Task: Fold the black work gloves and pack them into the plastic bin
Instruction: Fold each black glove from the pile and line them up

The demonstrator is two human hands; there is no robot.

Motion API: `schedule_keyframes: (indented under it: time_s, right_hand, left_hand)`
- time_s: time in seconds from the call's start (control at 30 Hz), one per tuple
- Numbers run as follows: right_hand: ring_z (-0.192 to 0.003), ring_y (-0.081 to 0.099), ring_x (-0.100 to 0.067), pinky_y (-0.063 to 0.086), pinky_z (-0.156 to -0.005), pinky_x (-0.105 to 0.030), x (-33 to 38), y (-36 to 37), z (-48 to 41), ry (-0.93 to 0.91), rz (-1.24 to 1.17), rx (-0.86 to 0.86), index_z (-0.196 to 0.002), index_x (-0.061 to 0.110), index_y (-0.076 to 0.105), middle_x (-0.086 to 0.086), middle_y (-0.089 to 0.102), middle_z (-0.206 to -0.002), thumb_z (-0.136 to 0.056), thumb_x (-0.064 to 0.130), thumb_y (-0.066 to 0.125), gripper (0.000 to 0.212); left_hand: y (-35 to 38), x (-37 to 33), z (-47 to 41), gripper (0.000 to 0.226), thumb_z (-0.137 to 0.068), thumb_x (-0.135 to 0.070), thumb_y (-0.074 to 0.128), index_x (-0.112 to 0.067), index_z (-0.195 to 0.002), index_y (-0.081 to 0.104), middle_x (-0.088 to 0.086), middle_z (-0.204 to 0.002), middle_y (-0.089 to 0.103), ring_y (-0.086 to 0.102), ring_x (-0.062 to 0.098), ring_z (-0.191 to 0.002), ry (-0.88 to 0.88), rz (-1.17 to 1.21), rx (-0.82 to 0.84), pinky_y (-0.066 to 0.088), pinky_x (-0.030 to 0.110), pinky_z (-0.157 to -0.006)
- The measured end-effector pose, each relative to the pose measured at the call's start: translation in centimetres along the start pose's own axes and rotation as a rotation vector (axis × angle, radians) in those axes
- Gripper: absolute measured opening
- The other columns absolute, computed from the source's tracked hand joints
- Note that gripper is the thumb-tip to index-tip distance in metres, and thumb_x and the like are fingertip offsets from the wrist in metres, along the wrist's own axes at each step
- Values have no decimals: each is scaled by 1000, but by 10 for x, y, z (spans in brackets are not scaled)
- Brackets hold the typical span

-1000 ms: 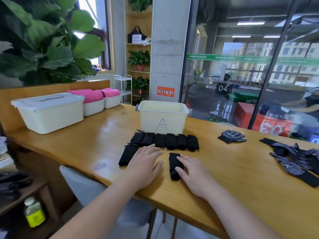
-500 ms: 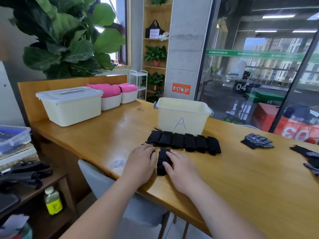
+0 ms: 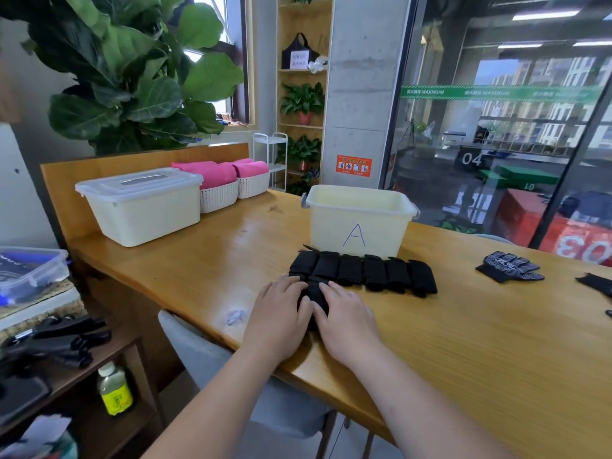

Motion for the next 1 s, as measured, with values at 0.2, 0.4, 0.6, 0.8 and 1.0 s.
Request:
schedule_keyframes:
  time_s: [0.2,0.4,0.6,0.8,1.0]
  right_hand:
    - [-160,21,-20,24,-128,-46,-26,-21,18,35,-26,-3,-167,35,26,10,23,-175,-108,65,30,66]
    - [-161,17,-19,25,-126,-48,-75,-50,34,96,-4,-26,-167,36,25,9,20,-175,-107,68,30,68]
    - [-161,19,-20,27,-125,-48,-132,-77,57,189,30,-48,-167,36,24,8,21,-175,-107,68,31,68]
    - [-161,19,-23,23,-128,-50,-196,-104,92,312,71,-65,-168,36,22,6,19,-176,-105,71,30,72]
    - [-161,20,-24,23,-129,-50,-257,-125,128,436,116,-83,-168,36,23,5,21,-175,-104,73,28,73]
  left_hand:
    - [-3,-7,2,61,-105,-55,28,-24,-148,59,-9,-158,50,29,11,-156,86,-77,1,19,36,-130]
    - [4,-44,-3,56,-107,-63,35,-31,-148,58,-15,-159,49,23,7,-160,166,-68,19,14,36,-132]
    - [33,-106,-5,54,-109,-63,35,-35,-151,53,-17,-160,47,23,5,-158,216,-9,149,14,34,-132]
    - [63,-175,-9,56,-110,-62,36,-33,-156,50,-14,-165,41,23,10,-159,262,15,250,16,34,-130]
    - [99,-242,-13,57,-109,-61,38,-29,-154,52,-9,-158,47,33,16,-154,374,15,322,22,37,-128]
Point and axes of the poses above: each hand's wrist, its own z-axis away from the middle knuckle, its own y-axis out of the palm, x = y × z, the point moved 4 cm from there along -z, towards the middle knuckle
